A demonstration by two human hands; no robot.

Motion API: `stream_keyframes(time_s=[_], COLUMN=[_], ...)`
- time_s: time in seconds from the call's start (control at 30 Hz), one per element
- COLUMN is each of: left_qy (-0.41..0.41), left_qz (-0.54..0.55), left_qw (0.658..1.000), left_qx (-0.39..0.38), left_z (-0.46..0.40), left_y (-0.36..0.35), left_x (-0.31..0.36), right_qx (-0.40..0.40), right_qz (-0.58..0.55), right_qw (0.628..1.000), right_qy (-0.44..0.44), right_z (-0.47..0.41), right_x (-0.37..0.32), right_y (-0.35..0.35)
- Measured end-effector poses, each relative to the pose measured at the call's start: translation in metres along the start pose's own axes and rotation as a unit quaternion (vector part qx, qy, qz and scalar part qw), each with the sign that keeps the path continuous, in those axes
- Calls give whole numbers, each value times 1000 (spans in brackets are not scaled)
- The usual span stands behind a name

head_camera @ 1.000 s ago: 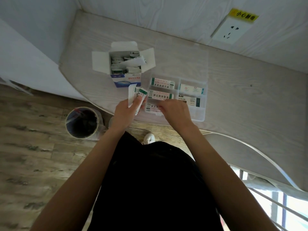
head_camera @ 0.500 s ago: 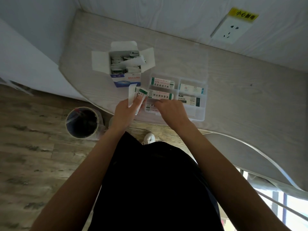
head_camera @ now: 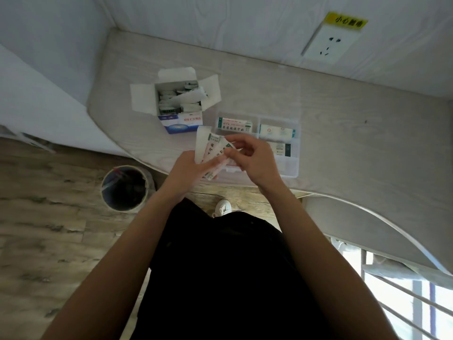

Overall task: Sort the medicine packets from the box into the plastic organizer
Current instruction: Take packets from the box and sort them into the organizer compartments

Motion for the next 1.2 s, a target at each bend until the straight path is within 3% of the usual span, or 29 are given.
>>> stream_keyframes(time_s=[0.17, 0.23, 0.37, 0.43, 0.53, 0.63, 0.73, 0.93, 1.07, 1.2], left_qy=[16, 16, -64, -111, -142, -110, -48, 12, 25, 24], left_qz=[22, 19, -158, -239, -273, -200, -108, 16, 10, -15], left_qw=[999, 999, 984, 964, 951, 973, 993, 1000, 999, 999], left_qx=[31, 39, 49, 43, -16, -26, -16, -18, 27, 20], left_z=[-1, -1, -3, -1, 4, 5, 8, 10, 5, 5], left_y=[3, 2, 2, -1, -13, -14, -14, -12, 1, 0], left_x=[-4, -4, 6, 12, 11, 6, 3, -1, -6, -4], right_qx=[30, 52, 61, 33, -4, -18, -18, -30, -98, -100], right_qz=[11, 71, 160, 124, -18, -119, -126, 19, 91, 97], right_qw=[999, 996, 985, 992, 999, 992, 991, 999, 990, 989], right_qy=[1, -6, -12, -18, -34, -49, -52, 2, 33, 40], right_z=[5, 7, 10, 11, 12, 13, 14, 10, 9, 9], right_x=[1, 3, 2, 1, -2, 0, 1, -2, -7, -9], right_y=[11, 15, 16, 14, 8, 6, 8, 15, 9, 9])
Point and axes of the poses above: each hand's wrist, its own z-axis away from the middle knuckle, its own y-axis out of the back of the hand, x = y × z, the point moved 7 cm from there along -z, towards the middle knuckle, and after that the axes turned 15 degrees about z, right-handed, at the moved point
